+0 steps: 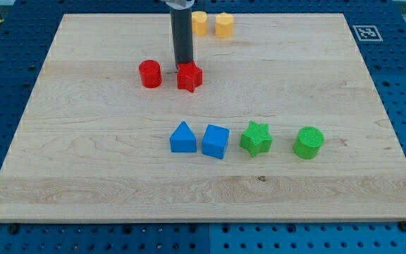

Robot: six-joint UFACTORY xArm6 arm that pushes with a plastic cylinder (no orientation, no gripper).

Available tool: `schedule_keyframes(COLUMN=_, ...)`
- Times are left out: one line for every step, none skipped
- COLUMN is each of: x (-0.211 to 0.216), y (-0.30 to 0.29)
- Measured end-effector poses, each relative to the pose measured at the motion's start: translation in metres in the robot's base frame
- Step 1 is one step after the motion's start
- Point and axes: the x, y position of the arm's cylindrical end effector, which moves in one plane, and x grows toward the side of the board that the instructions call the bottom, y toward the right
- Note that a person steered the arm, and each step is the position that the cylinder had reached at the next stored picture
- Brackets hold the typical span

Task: Slide the yellow heart closer to the yellow hexagon

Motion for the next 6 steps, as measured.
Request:
schedule_keyframes(x=-0.044, y=-0.026)
schedule_keyframes(x=-0.105, y=-0.052)
schedule_keyframes(x=-0.15, y=-0.035)
schedule_keyframes(x=-0.153, y=-0.01)
schedule_keyframes(x=-0.151, y=-0.009)
schedule_keyframes(x=-0.137, y=-0.008)
